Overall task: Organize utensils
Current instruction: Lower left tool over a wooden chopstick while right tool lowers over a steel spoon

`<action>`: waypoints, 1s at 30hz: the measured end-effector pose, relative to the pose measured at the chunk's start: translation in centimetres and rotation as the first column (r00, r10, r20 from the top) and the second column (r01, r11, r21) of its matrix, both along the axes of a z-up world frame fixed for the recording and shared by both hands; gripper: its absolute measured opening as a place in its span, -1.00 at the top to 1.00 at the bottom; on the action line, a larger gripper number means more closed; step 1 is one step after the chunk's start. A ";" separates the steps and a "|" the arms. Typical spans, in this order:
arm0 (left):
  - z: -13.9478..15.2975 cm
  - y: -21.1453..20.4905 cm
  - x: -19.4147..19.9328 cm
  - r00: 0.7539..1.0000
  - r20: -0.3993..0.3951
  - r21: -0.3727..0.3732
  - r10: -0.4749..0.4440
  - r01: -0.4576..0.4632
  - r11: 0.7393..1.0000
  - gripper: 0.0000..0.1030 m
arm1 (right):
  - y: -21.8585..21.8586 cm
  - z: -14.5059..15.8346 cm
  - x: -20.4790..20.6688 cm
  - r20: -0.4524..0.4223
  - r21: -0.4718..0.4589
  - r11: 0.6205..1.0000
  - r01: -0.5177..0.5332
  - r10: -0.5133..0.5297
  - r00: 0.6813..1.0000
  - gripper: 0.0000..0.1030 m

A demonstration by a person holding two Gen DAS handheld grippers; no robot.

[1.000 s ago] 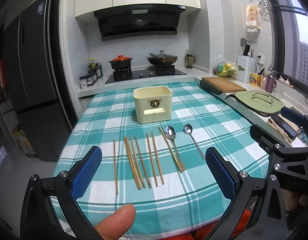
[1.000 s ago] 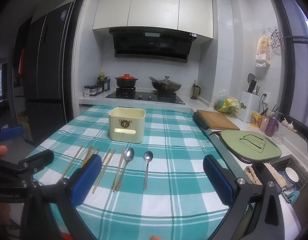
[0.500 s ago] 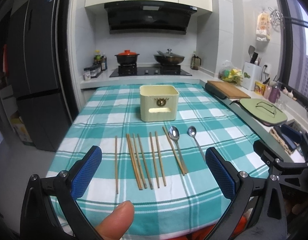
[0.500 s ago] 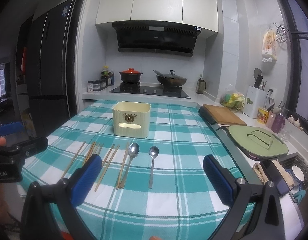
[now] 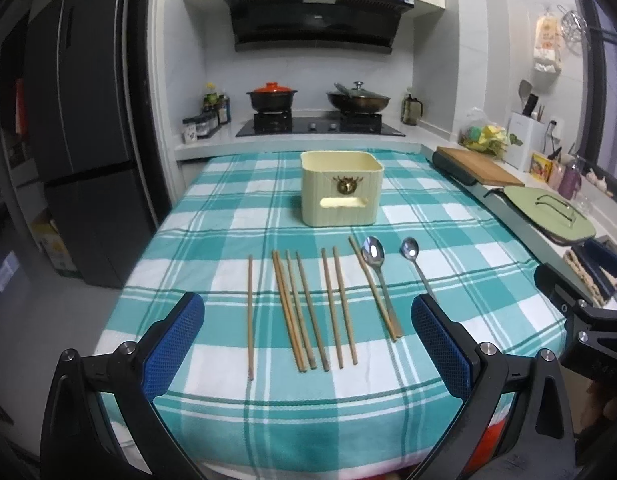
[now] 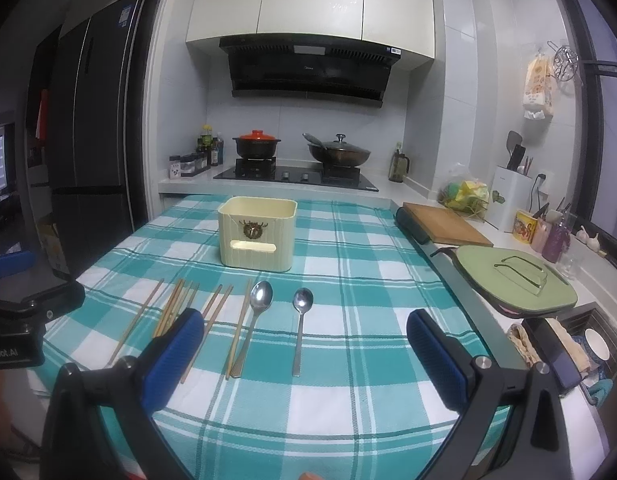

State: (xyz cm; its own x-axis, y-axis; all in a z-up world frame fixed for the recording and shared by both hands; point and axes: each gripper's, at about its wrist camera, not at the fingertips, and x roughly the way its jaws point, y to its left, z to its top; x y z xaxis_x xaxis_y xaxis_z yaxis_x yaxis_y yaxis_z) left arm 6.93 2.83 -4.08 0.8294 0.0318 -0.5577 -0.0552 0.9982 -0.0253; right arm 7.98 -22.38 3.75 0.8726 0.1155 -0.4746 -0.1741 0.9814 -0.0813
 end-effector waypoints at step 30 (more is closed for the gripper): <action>-7.4 8.4 8.5 0.966 -0.233 -0.055 0.113 -0.129 0.990 -0.99 | -1.7 -6.2 6.2 -0.170 0.149 0.989 -0.015 0.041 0.985 -1.00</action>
